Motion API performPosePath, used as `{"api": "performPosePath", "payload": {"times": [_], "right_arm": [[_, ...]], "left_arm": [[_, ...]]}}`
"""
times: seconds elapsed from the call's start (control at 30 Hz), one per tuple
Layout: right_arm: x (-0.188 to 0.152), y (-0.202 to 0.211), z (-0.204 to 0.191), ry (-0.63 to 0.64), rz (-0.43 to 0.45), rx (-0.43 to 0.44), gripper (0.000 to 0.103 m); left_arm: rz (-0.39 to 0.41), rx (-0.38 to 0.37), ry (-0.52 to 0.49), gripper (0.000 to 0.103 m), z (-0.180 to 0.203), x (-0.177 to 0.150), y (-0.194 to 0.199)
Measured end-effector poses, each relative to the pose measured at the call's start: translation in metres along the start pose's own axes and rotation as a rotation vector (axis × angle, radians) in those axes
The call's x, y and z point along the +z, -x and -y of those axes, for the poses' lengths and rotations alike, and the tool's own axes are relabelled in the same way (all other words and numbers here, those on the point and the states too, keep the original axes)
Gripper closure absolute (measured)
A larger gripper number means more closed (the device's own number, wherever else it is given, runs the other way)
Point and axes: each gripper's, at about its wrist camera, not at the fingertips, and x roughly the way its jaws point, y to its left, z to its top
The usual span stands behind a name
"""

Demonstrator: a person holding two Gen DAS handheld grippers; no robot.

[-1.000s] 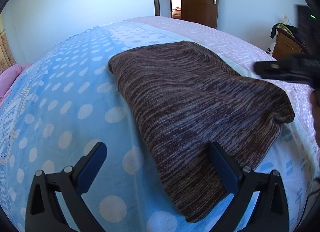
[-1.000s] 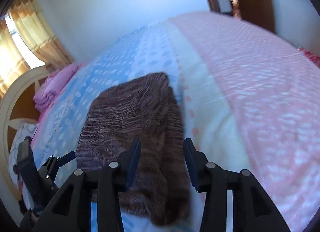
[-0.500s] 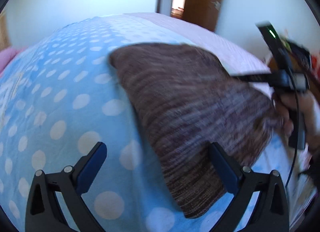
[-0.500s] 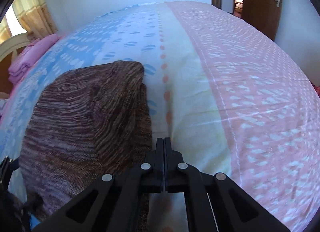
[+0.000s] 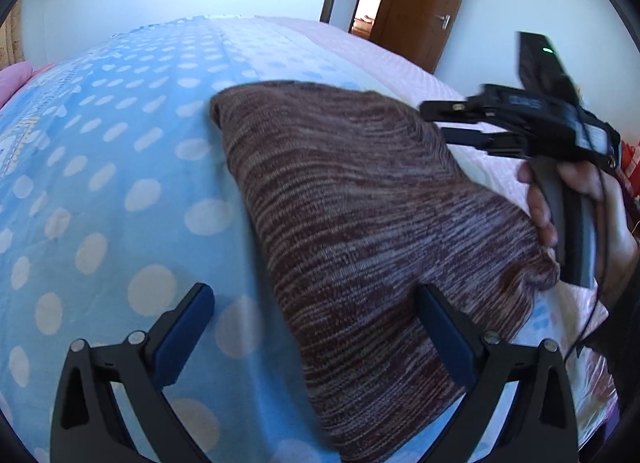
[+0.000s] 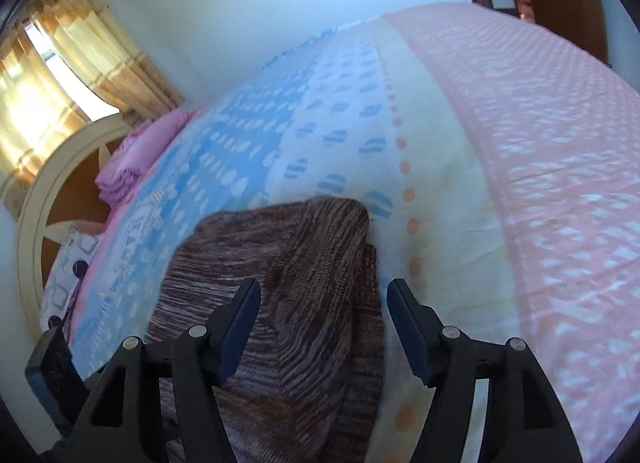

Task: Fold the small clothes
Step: 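Grasp the folded sweater's edge with the left gripper while the right gripper grasps beside it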

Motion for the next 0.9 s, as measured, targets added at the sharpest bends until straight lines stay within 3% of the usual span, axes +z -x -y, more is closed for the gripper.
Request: {"api": "performPosePath", "payload": {"times": [0.23,0.33,0.37,0.43,0.67,0.77,0.9], "right_arm": [[0.013,-0.025,0.032,-0.128,0.016,0.175,0.037],[0.019,-0.031,0.031,-0.134,0.016,0.192,0.037],[0.021,-0.034,0.029,-0.125,0.008,0.195,0.039],[0.024,-0.046,0.023,-0.116,-0.033,0.216,0.062],[0.022,-0.054,0.016,-0.110,-0.019,0.209,0.071],[0.019,-0.049,0.005,-0.067,0.007,0.145,0.073],[0.014,-0.037,-0.007,-0.050,0.038,0.102,0.078]], "left_arm": [[-0.022,0.028,-0.050,0.000,0.009,-0.002,-0.006],[-0.022,0.025,-0.053,0.000,0.011,-0.002,-0.007],[-0.022,0.024,-0.053,0.000,0.011,-0.002,-0.007],[-0.023,0.021,-0.055,0.000,0.011,-0.002,-0.008],[-0.018,-0.005,-0.061,0.003,0.010,0.001,-0.009],[-0.004,-0.019,-0.075,0.019,0.015,-0.001,-0.004],[0.005,-0.013,-0.116,0.052,0.026,-0.005,0.005]]}}
